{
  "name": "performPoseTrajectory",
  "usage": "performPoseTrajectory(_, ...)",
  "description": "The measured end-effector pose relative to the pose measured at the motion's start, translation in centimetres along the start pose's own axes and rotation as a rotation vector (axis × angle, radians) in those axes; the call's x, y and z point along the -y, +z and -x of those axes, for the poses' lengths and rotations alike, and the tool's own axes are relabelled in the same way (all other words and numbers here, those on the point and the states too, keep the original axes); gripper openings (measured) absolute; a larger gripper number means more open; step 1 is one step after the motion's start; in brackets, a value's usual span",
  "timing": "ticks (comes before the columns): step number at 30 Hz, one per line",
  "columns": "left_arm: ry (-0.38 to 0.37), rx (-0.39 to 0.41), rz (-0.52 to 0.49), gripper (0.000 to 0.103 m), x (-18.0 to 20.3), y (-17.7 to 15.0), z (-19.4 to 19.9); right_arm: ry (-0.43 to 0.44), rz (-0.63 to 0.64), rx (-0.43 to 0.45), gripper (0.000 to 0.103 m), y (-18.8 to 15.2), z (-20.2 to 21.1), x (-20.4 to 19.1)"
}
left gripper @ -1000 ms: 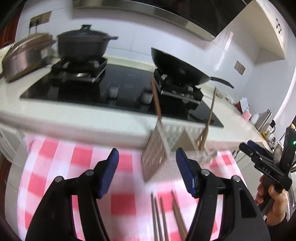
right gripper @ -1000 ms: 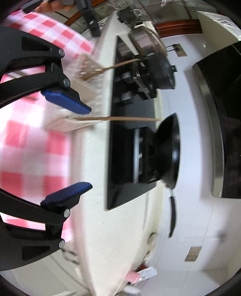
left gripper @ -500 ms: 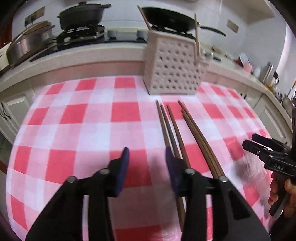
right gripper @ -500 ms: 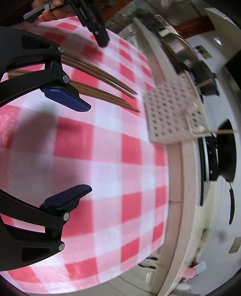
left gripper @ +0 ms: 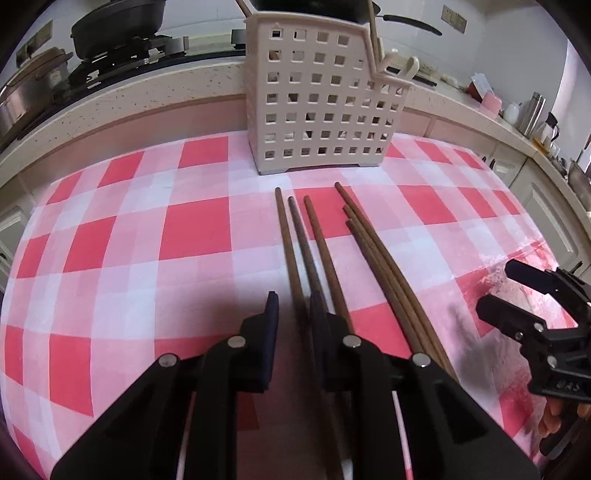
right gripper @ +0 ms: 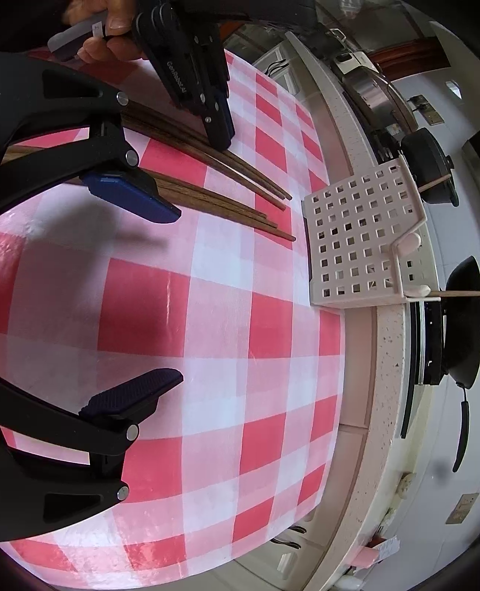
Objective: Organize utensils
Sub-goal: 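Close the left gripper on a chopstick while the right gripper grasps another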
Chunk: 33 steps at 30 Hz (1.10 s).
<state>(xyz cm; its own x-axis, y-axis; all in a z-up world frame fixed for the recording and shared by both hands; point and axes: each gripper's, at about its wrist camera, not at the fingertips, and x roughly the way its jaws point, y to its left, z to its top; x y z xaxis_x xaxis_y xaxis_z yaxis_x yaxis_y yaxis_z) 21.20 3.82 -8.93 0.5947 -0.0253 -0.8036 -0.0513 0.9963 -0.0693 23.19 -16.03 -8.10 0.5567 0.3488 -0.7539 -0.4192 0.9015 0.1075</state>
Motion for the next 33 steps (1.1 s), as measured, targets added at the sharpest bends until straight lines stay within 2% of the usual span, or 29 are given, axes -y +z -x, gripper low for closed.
performPoseTrajectory(5, 0.036, 0.002, -0.017, 0.01, -0.5, -0.3, 0.2, -0.001, 0.028, -0.012, 0.076, 0.7, -1.2, -1.6)
performPoseTrajectory(15, 0.044, 0.006, 0.051, 0.01, -4.3, -2.3, 2.0, -0.021, 0.088, -0.044, 0.075, 1.5, -4.0, -4.4)
performPoseTrajectory(21, 0.047, 0.01, 0.081, 0.01, -5.7, -2.9, 2.6, -0.045, 0.086, -0.051, 0.077, 1.2, -3.5, -2.7)
performPoseTrajectory(33, 0.036, 0.012, 0.091, 0.01, -6.0, -3.1, 2.8, -0.091, 0.02, -0.036, 0.076, 1.0, -1.9, 1.2)
